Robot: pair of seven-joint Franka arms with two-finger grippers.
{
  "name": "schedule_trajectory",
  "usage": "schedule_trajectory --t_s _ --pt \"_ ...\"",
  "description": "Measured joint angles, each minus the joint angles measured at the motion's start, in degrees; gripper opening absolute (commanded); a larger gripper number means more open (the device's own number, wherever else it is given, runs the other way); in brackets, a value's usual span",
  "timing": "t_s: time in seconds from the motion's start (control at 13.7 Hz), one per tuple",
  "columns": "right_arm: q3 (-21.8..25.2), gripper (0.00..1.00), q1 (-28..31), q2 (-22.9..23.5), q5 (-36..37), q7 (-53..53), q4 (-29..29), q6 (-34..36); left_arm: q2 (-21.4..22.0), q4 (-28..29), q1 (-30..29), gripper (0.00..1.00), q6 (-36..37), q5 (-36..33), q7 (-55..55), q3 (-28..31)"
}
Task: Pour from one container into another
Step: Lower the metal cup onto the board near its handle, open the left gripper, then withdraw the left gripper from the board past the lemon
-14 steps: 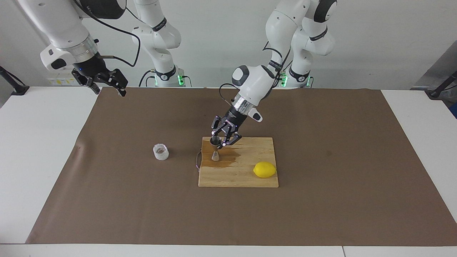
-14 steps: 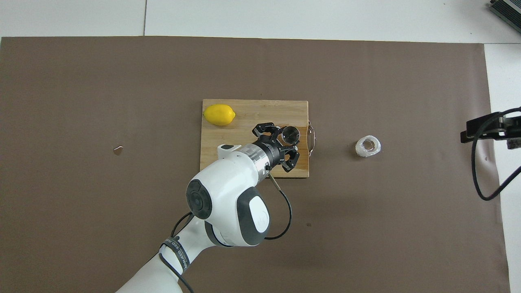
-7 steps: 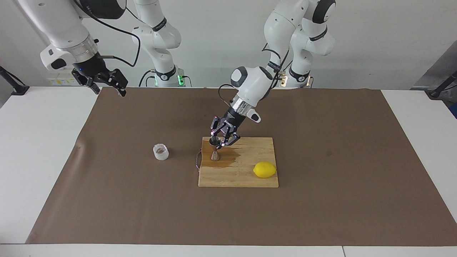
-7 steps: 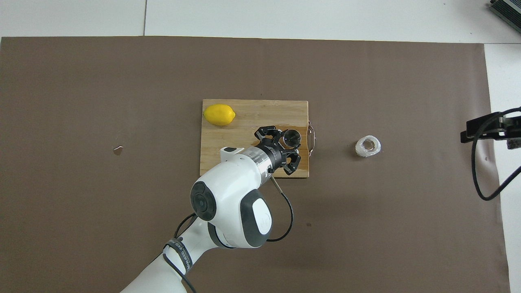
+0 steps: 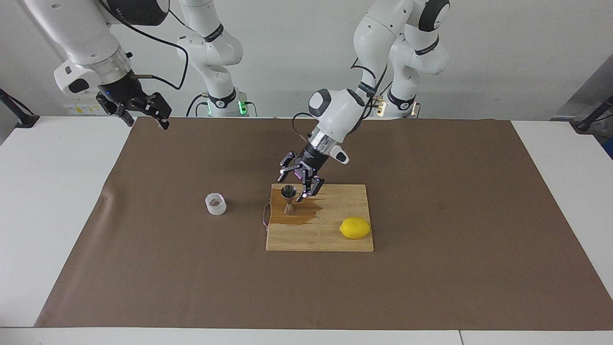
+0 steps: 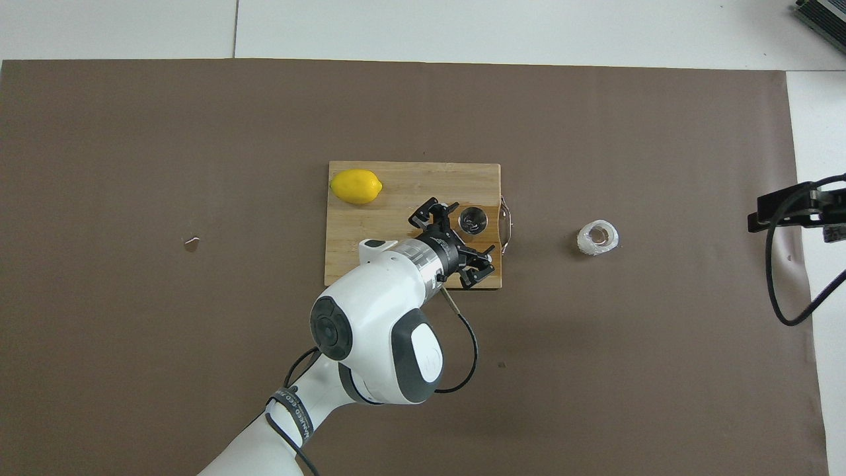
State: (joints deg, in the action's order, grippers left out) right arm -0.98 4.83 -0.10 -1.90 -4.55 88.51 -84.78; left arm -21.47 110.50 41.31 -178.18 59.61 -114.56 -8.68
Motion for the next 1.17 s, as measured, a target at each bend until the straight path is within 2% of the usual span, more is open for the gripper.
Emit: schedule_trajectory --t_s 0.36,0.58,0.8,1.17 --pt "0.00 1.00 0.00 0.00 0.00 0.00 0.00 0.00 5.17 0.36 -0.47 1.00 0.05 0.00 0.00 0.86" --pt "0.00 1.00 0.00 0.00 0.00 0.00 0.00 0.00 7.51 0.46 -3.97 1.00 4.80 -0.72 1.61 1.34" --pt "0.00 1.00 0.00 0.00 0.00 0.00 0.00 0.00 9.73 0.47 -8.74 1.00 12.79 -7.91 3.37 1.49" --pt "0.00 1.00 0.00 0.00 0.00 0.00 0.00 0.39 10.70 -0.32 -14.11 1.00 22.18 -26.40 3.62 1.55"
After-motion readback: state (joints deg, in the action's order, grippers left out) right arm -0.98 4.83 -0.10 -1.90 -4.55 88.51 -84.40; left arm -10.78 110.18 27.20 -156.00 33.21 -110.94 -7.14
